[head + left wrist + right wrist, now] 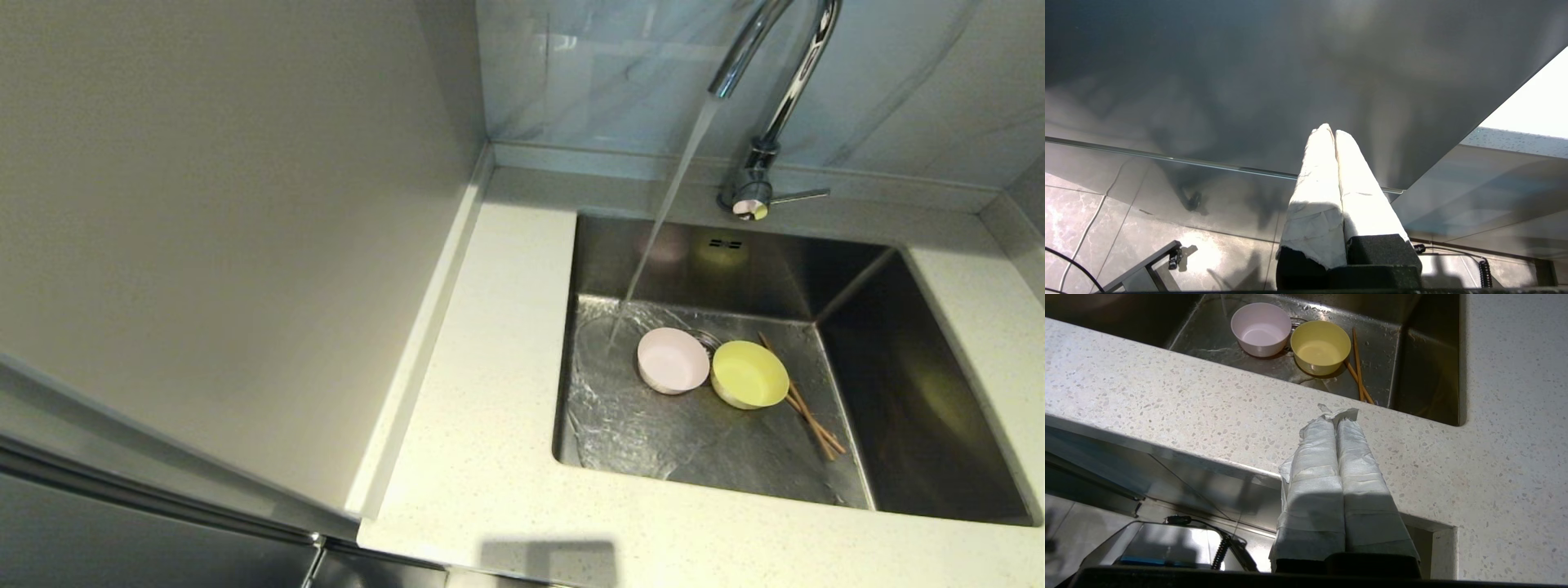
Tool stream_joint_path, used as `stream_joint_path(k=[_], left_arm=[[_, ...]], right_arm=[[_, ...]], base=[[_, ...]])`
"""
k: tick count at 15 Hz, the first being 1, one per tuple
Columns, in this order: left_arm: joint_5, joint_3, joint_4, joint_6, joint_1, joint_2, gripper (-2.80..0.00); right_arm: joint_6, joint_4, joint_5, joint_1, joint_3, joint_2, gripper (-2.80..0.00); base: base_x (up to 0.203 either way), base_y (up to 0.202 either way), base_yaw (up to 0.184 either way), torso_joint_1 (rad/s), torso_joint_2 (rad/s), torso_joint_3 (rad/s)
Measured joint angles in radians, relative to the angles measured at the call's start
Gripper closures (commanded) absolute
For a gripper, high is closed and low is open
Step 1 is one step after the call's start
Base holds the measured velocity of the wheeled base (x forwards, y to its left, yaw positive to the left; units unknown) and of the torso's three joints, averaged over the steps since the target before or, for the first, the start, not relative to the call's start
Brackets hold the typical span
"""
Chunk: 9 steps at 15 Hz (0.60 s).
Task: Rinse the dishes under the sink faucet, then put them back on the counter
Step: Wait for the water to rinse the bowl
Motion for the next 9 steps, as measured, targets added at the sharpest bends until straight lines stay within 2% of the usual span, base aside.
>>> stream_joint_path(k=[4,9], left_arm=[[0.0,0.0,0.0,0.0,0.0,0.0,0.0],[0.0,0.0,0.0,0.0,0.0,0.0,0.0]], right_arm=[[0.04,-0.001,0.003,0.0,0.001,-0.001,0.0],[0.043,-0.011,0.0,0.0,0.005,-0.003,0.0]], base=[[0.0,0.0,0.0,0.0,0.0,0.0],[0.0,0.0,0.0,0.0,0.0,0.0]])
